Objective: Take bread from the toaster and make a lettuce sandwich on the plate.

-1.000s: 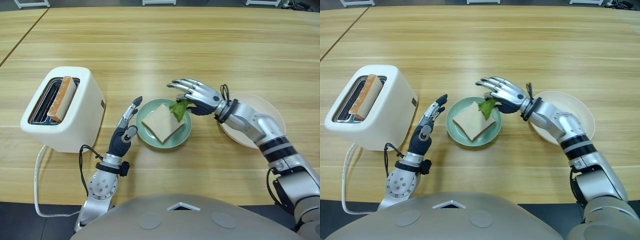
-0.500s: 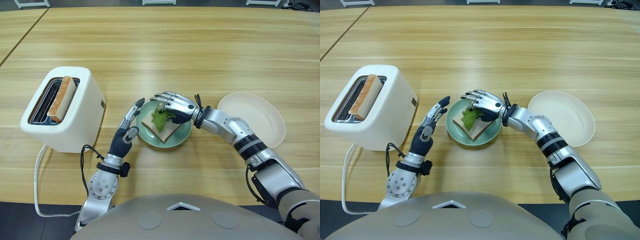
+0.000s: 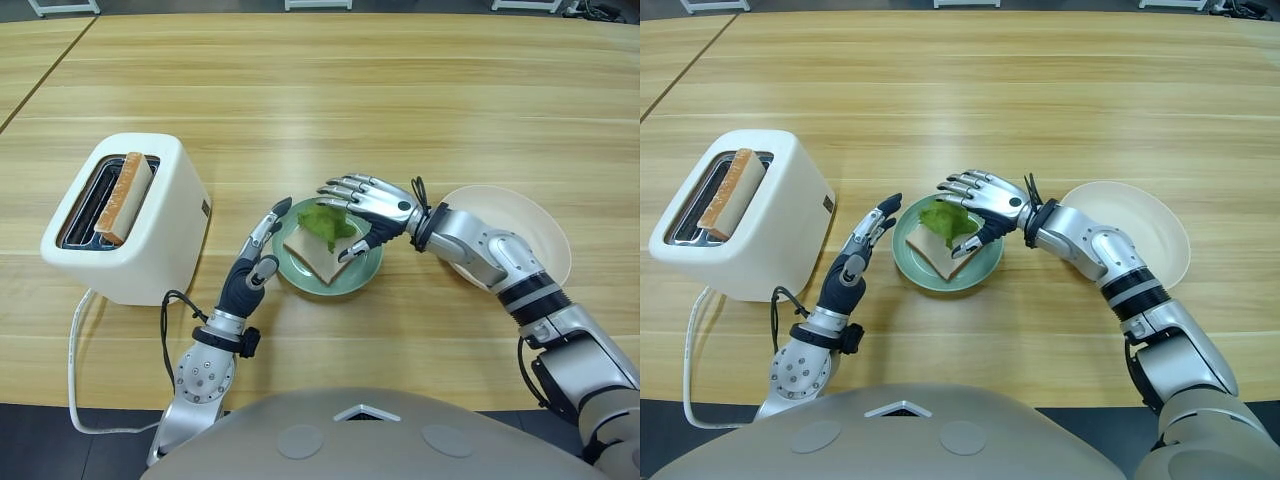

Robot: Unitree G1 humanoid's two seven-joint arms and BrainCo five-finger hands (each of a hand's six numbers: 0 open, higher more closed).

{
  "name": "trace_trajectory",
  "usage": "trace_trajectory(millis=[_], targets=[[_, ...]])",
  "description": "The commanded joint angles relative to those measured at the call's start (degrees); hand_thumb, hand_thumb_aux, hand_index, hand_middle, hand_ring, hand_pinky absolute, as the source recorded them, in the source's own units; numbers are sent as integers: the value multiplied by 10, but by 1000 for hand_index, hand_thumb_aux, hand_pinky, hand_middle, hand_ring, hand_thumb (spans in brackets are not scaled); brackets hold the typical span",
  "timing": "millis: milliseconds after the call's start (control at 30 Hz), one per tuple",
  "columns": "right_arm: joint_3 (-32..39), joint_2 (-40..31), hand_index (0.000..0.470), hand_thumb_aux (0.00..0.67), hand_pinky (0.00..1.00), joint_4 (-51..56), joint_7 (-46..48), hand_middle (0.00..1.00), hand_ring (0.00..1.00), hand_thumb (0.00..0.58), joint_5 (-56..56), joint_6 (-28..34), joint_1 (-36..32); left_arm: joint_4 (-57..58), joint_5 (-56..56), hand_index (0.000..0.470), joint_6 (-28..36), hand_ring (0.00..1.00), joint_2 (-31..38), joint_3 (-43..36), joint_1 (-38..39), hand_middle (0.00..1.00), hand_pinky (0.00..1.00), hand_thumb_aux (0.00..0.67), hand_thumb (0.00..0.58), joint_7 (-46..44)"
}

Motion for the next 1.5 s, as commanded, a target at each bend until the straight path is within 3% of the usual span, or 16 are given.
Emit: trace_trajectory(millis=[33, 233, 367, 433, 567, 767, 833, 1100, 1500], targets=[[-51, -19, 0, 0, 0, -50, 18, 0, 0, 0, 50, 12, 24, -64, -3, 0, 20, 0, 8, 6, 6, 0, 0, 0, 0, -10], [-81, -20, 0, 0, 0, -67, 38, 0, 0, 0, 99, 21, 71, -216, -55, 0, 82, 0, 35, 77, -3, 0, 0, 0, 0, -42], [-83, -17, 0, 0, 0, -74, 47, 0, 0, 0, 112, 17, 91, -277, -134, 0, 111, 0, 67, 187, -25, 0, 0, 0, 0, -55], [-96, -16, 0, 0, 0, -82, 45, 0, 0, 0, 124, 21, 102, -285, -165, 0, 104, 0, 108, 287, -54, 0, 0, 0, 0, -51], [-120, -17, 0, 0, 0, -106, 38, 0, 0, 0, 134, 33, 131, -262, -76, 0, 137, 0, 197, 502, -74, 0, 0, 0, 0, -76], [-105, -2, 0, 0, 0, -137, 48, 0, 0, 0, 127, 12, 147, -202, 19, 0, 114, 0, 213, 648, -17, 0, 0, 0, 0, -106], [-99, 2, 0, 0, 0, -145, 46, 0, 0, 0, 126, -2, 147, -180, 58, 0, 106, 0, 207, 653, 4, 0, 0, 0, 0, -113], [-41, 26, 0, 0, 0, -151, 61, 0, 0, 0, 49, -23, 123, -112, 201, 0, 104, 0, 208, 527, 25, 0, 0, 0, 0, -144], [71, 79, 0, 0, 0, 2, 19, 0, 0, 0, -109, -40, -9, -89, 283, 0, 123, 0, 210, 530, 2, 0, 0, 0, 0, -123]])
